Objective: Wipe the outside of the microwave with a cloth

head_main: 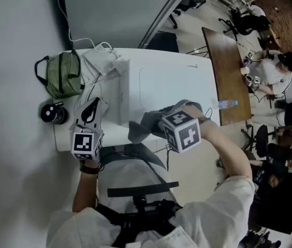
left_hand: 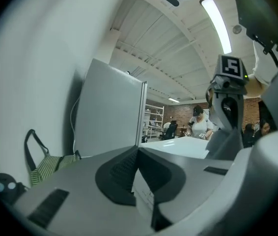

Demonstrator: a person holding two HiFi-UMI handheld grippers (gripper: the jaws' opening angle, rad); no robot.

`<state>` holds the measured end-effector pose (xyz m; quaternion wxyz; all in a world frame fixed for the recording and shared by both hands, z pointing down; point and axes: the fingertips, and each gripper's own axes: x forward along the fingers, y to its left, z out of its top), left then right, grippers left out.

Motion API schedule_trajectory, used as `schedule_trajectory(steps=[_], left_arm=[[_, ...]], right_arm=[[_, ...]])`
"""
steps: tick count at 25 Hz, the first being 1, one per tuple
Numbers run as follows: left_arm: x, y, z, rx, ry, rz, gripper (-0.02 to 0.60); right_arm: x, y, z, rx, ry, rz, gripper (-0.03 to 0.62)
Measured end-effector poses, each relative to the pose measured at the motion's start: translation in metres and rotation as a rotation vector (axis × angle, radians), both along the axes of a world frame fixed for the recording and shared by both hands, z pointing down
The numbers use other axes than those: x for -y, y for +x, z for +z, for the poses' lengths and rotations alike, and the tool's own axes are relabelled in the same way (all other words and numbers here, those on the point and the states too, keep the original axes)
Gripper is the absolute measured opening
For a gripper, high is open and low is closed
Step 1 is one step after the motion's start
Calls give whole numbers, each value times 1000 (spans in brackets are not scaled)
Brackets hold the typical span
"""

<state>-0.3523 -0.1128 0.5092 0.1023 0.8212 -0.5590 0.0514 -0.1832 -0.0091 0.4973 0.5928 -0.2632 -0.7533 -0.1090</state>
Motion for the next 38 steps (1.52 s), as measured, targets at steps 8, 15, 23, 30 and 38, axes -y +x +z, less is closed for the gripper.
schedule_trajectory(steps=[8, 15, 23, 30, 38], left_arm=[[18, 149, -39, 38, 41, 96, 6], [36, 343, -77, 152, 33, 12, 6], [89, 549, -79, 224, -28, -50, 6], [123, 618, -61, 278, -85, -1, 8], [141, 644, -44, 278, -119, 46, 8]], right_arm=[[220, 270, -52, 24, 424, 569, 21], [328, 523, 12, -102, 590, 672, 21], [334, 547, 42, -68, 565, 672, 23], [331, 540, 57, -18, 531, 679, 22], [333, 548, 80, 27, 500, 683, 23]])
